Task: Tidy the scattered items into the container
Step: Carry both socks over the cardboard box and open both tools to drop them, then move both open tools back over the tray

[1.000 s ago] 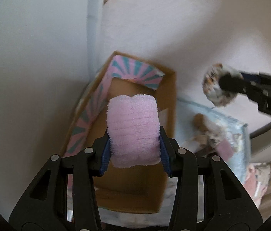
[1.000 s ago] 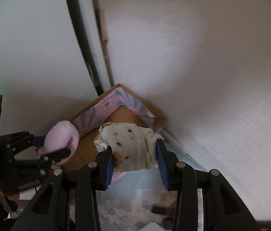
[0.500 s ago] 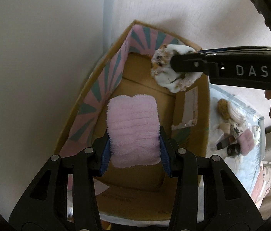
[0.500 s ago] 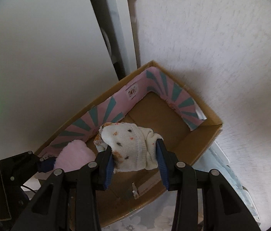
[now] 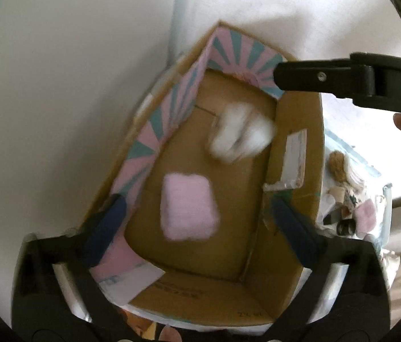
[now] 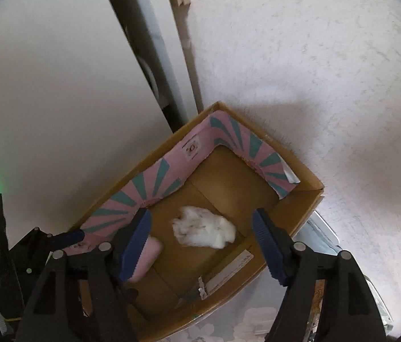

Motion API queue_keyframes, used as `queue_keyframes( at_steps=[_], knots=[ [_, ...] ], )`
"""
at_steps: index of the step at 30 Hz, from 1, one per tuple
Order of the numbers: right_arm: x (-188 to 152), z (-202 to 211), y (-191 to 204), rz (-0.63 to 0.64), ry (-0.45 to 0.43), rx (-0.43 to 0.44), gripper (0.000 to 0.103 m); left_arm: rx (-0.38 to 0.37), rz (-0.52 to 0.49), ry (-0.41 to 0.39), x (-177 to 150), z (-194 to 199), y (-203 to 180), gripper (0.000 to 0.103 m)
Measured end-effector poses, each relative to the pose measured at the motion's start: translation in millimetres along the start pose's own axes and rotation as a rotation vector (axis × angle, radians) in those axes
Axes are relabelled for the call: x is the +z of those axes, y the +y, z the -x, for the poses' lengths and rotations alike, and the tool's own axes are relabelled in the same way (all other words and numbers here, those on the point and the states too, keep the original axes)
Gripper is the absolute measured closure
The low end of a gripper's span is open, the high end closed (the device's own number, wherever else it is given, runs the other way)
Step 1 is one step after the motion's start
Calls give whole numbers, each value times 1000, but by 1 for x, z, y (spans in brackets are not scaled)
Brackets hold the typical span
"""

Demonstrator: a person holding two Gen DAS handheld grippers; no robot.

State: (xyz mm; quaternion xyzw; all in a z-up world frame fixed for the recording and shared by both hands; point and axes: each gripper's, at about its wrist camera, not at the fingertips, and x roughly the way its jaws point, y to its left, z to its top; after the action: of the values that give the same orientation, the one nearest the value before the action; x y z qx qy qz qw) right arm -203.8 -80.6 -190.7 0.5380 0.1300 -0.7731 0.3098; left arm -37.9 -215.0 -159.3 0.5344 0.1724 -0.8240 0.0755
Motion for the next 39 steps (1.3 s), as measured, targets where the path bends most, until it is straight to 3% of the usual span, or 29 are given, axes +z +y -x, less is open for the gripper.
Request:
queue_keyframes(
  at_steps=[13, 19, 31, 39],
  knots=[
    [-10, 29, 8, 16, -21, -27, 32, 12, 19, -57, -4, 38, 9, 0],
    [-21, 53, 12, 38, -49, -90, 32, 13, 15, -81, -9, 47, 12, 1],
    [-58, 122, -12, -34, -156, -114, 32, 1, -57, -186, 1, 90, -10, 0],
    [-106, 185, -45, -127, -318, -184, 32, -92, -130, -233, 11, 117, -40, 0]
  ],
)
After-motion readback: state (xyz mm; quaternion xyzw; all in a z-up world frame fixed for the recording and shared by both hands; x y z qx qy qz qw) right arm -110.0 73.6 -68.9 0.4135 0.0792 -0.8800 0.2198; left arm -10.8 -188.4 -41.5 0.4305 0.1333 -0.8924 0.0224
